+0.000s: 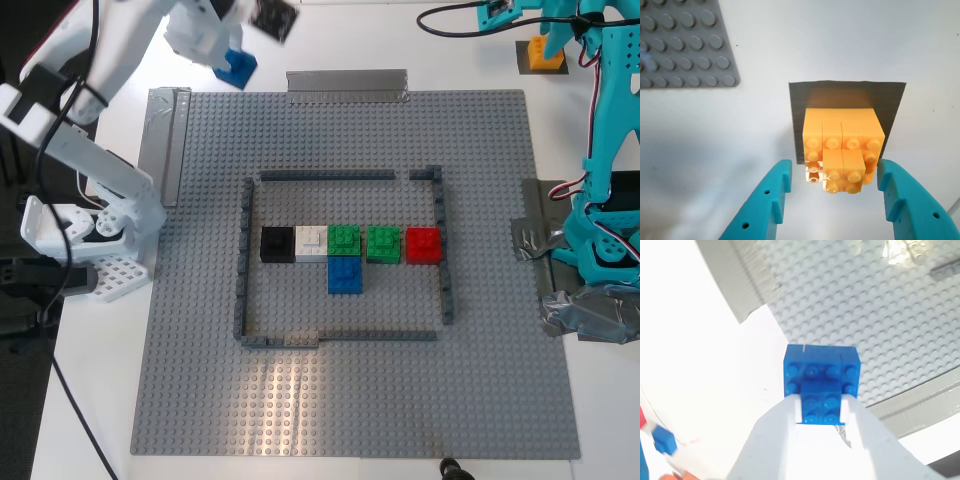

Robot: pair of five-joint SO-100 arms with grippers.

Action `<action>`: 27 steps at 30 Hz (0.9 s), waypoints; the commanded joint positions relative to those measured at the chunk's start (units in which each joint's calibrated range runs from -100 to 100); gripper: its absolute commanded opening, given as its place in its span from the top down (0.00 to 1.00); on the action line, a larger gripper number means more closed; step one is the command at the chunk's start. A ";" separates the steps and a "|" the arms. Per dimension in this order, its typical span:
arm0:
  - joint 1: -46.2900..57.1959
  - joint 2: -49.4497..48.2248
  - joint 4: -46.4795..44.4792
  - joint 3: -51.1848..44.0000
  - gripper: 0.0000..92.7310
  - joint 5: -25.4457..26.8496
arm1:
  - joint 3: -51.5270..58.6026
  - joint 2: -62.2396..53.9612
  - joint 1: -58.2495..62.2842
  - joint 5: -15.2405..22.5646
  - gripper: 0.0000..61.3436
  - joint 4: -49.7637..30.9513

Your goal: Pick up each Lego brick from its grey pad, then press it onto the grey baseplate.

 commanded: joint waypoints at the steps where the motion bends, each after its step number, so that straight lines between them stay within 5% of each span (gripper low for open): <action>1: 0.16 -0.68 0.13 -1.65 0.79 0.36 | 5.97 -9.42 10.50 -4.79 1.00 0.68; 14: 0.16 -0.25 0.13 -1.65 0.90 0.36 | 19.33 -7.87 29.36 -13.92 1.00 -12.66; 27: 3.13 3.26 -3.45 -1.65 0.90 0.36 | 9.94 6.21 36.54 -13.14 1.00 -20.56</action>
